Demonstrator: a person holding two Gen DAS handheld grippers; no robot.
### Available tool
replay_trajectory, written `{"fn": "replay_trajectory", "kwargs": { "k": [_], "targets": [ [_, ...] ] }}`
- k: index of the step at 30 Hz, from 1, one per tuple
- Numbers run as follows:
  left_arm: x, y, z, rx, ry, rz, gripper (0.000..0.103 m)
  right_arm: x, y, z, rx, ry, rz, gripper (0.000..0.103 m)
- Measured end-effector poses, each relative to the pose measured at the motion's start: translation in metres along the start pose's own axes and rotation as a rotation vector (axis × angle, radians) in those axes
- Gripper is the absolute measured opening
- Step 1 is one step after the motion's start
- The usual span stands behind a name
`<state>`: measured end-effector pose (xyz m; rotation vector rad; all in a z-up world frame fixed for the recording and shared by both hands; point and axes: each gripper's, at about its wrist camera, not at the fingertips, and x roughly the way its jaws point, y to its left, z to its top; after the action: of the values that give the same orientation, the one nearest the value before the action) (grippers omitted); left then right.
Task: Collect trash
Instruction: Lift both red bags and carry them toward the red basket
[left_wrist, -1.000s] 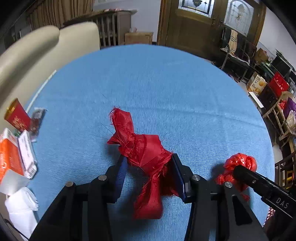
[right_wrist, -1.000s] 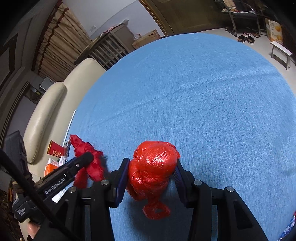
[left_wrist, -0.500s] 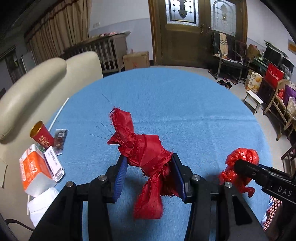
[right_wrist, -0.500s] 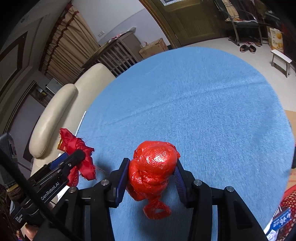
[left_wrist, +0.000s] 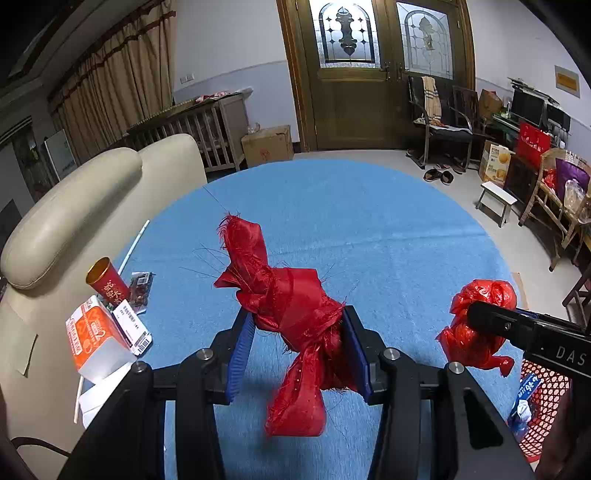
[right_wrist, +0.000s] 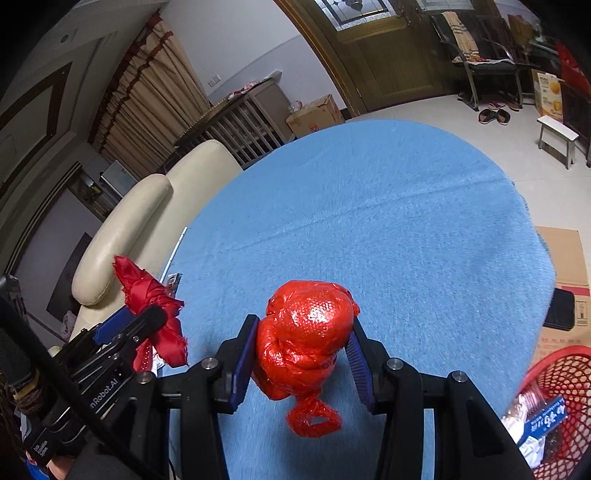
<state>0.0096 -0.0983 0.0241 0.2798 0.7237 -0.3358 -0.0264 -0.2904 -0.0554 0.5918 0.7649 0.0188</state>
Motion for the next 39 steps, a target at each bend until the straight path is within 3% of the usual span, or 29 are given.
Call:
{"fn": "replay_trajectory", "kwargs": {
  "k": [19,39],
  "targets": [
    [-0.034,-0.022,-0.019,0.053,-0.041,-0.014,0.049,-0.028,-0.015,-0.028,0.0,-0.019,-0.073,0.049],
    [-0.047,-0.049,-0.026,0.116,-0.048,-0.035,0.049,-0.054,-0.032,-0.041,0.021,-0.047,-0.086,0.05]
  ]
}}
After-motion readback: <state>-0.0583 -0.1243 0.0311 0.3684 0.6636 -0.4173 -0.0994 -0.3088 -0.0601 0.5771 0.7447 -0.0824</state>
